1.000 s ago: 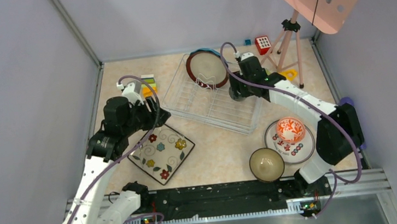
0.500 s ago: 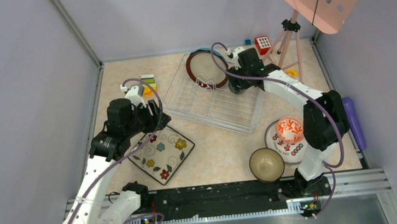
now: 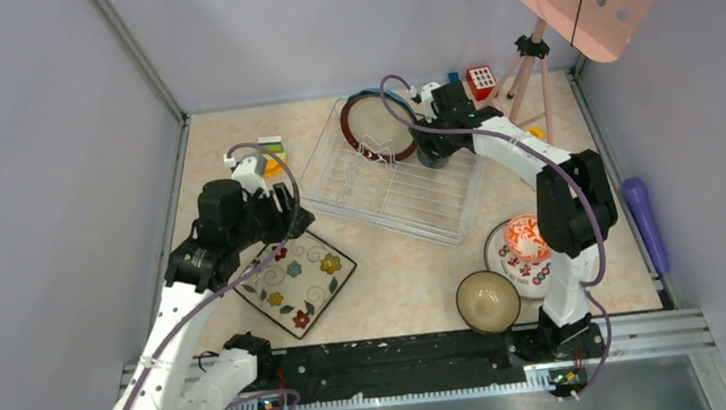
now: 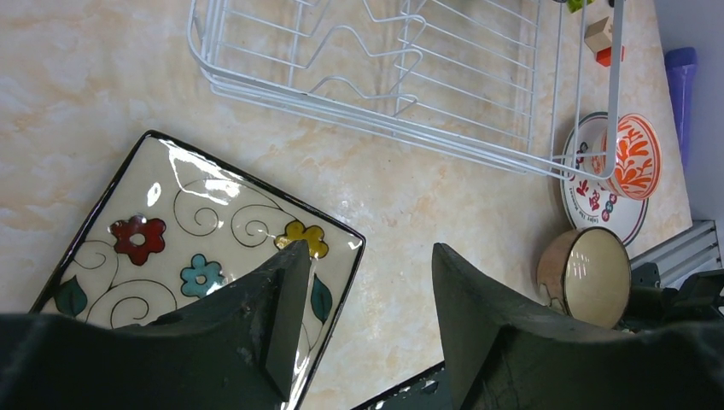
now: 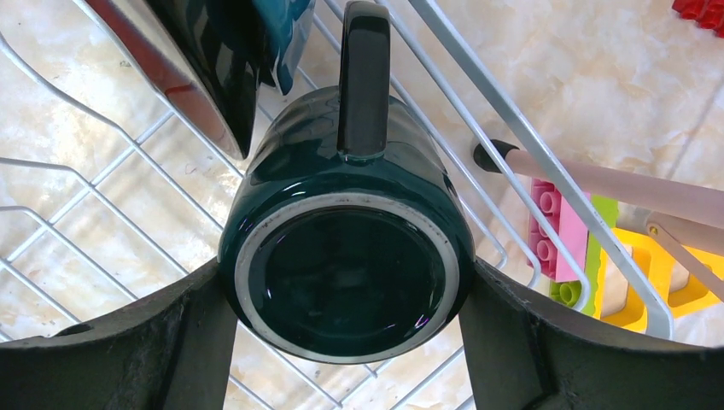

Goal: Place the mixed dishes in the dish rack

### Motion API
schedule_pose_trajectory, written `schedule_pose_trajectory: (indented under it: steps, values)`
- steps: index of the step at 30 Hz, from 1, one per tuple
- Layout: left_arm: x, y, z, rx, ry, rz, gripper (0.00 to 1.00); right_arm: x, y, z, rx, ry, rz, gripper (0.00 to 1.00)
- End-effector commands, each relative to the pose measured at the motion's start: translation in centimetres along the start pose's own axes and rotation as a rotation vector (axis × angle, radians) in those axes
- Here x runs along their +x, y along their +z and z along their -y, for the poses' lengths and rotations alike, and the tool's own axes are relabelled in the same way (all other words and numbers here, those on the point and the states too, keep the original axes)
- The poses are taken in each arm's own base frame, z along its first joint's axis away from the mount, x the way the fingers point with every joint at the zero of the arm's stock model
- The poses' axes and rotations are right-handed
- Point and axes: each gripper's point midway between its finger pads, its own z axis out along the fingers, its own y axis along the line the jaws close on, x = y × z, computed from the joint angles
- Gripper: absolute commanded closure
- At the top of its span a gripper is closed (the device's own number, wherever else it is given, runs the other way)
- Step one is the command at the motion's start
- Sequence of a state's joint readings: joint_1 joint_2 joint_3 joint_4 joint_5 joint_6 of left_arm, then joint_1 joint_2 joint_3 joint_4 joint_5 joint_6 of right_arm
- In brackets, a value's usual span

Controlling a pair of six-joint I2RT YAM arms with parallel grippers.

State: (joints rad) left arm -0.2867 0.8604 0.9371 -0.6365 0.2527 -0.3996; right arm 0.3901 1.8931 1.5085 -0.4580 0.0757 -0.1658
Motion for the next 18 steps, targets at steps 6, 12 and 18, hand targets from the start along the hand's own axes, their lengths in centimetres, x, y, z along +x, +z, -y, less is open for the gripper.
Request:
schedule_pose_trajectory:
  steps: [6,12,18]
  values:
    - [-0.3,0.4,0.1,0.015,0.006,0.011,0.4,-3.1,-0.6,-0.4,-0.061,0.0,0.054,0.73]
    - [-0.2,0.4,0.1,0.015,0.001,0.009,0.4,-3.0,-2.1,-0.9,-0.091,0.004,0.059,0.71]
    - [0.0,0.5,0.1,0.02,-0.003,0.002,0.4,-2.1,-2.2,-0.7,-0.083,0.005,-0.003,0.71]
